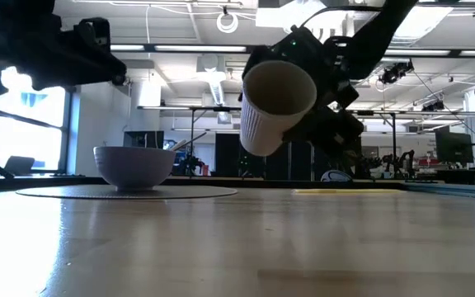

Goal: Pick & Place Utensil
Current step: Put the white cup on the brown mat to the top right of the violet bowl

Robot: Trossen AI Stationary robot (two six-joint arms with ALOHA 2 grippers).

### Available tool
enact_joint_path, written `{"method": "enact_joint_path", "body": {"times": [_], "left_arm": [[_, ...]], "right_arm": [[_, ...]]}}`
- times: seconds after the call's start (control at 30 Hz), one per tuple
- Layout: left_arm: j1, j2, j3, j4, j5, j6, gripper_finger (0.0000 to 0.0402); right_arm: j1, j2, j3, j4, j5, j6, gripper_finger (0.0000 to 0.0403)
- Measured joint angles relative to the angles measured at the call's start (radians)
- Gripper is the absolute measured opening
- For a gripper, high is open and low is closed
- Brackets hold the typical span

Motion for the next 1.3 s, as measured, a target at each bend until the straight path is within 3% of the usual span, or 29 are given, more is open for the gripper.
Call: {"method": "enact_joint_path", "body": {"times": [0.13,0.3,0.43,0.57,0.83,1.13,1.3], "left_arm": [[-0.031,0.1,0.047,0.004,-0.086,0.088,0.0106],[-0.057,0.196,0.094,-0.005,-0.187,0.155,0.0106],[-0.06,0.236,0.111,-0.006,-0.268,0.267,0.0106],[-0.06,0.237,0.112,-0.006,-0.302,0.313,0.0106],[-0.06,0.237,0.112,-0.005,-0.364,0.465,0.0106],[-0.059,0.237,0.112,0.001,-0.394,0.54,0.0106],[-0.059,0.237,0.111,0.001,-0.393,0.542,0.0106]], "right_arm": [[0.004,0.0,-0.004,0.003,0.032,0.062,0.0339],[0.012,0.0,-0.006,-0.008,-0.026,0.163,0.0339],[-0.02,0.0,-0.006,-0.048,-0.048,0.152,0.0339],[-0.06,-0.001,-0.006,-0.083,-0.085,0.145,0.0339],[-0.139,-0.001,-0.006,-0.369,-0.195,0.171,0.0339],[-0.278,0.002,-0.007,-0.412,-0.232,0.139,0.0339],[-0.29,0.036,-0.008,-0.416,-0.26,0.117,0.0339]]}}
